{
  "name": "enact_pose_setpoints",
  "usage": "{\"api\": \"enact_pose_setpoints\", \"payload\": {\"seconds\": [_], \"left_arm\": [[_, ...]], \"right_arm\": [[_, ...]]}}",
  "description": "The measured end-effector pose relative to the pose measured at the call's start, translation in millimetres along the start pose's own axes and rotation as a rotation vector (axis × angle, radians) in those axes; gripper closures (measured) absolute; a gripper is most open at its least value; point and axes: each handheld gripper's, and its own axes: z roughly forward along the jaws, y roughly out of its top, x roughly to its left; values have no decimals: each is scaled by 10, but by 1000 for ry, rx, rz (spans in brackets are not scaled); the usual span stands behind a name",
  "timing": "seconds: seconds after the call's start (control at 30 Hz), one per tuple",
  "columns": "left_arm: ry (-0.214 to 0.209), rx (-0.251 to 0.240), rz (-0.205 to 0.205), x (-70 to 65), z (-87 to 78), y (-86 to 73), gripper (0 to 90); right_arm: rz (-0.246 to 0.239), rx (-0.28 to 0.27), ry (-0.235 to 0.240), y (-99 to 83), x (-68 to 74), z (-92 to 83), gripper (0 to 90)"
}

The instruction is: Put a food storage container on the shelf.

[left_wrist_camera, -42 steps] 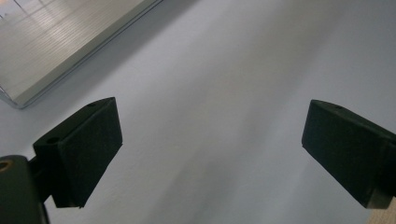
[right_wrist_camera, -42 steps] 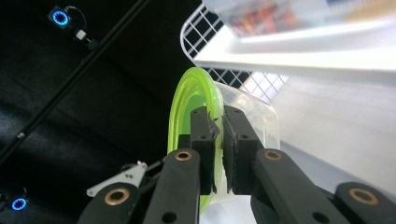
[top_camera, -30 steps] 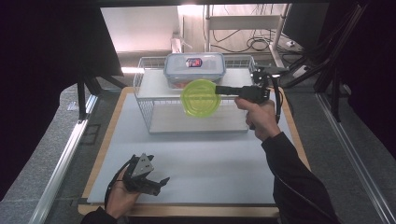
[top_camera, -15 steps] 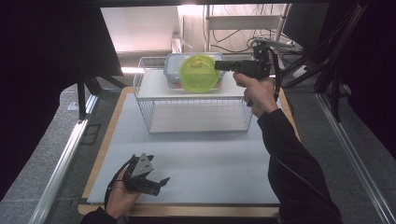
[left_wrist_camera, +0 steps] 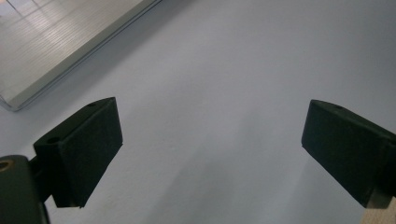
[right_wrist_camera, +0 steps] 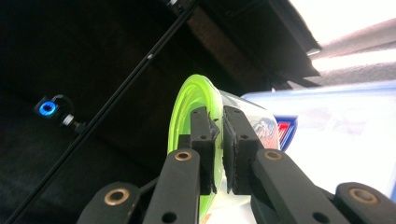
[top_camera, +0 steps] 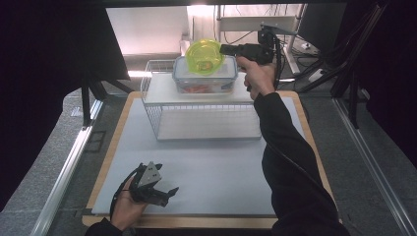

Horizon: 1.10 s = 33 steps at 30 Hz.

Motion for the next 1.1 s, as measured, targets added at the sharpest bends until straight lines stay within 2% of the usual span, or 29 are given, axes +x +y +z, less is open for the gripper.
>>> {"api": "enact_pose_setpoints", "payload": {"seconds": [0.17, 0.27, 0.3, 0.37, 0.47, 0.57, 0.7, 0.8, 0.9, 0.97, 1.1], "left_arm": [[-5, -2, 1, 1, 2, -3, 51], [-6, -1, 3, -4, 3, -2, 51], [-7, 0, 3, -6, 4, -1, 51], [-8, 1, 5, -7, 8, -1, 51], [-10, 5, 7, -10, 12, -2, 51], [-12, 8, 10, -11, 15, -1, 51], [-13, 11, 14, -19, 20, 0, 51], [-12, 10, 14, -19, 20, 0, 52], [-4, 10, 14, -19, 15, 3, 51], [6, 1, 7, -16, 10, 6, 47], [5, -12, -12, 1, 0, 2, 45]], "right_arm": [[6, -37, -18, 46, -60, 99, 828], [-49, -43, -105, 51, -32, 127, 802], [-57, -48, -121, 48, -34, 134, 792], [-49, -54, -128, 41, -53, 148, 767], [-62, -62, -157, 33, -79, 152, 765], [-57, -66, -160, 30, -98, 146, 763], [-79, -84, -158, 26, -85, 106, 732], [-160, -95, -179, 26, -1, 15, 715], [-237, -96, -191, -17, 108, -110, 754], [-280, -88, -177, -102, 172, -195, 808], [-344, -40, -158, -329, 246, -243, 887]]}}
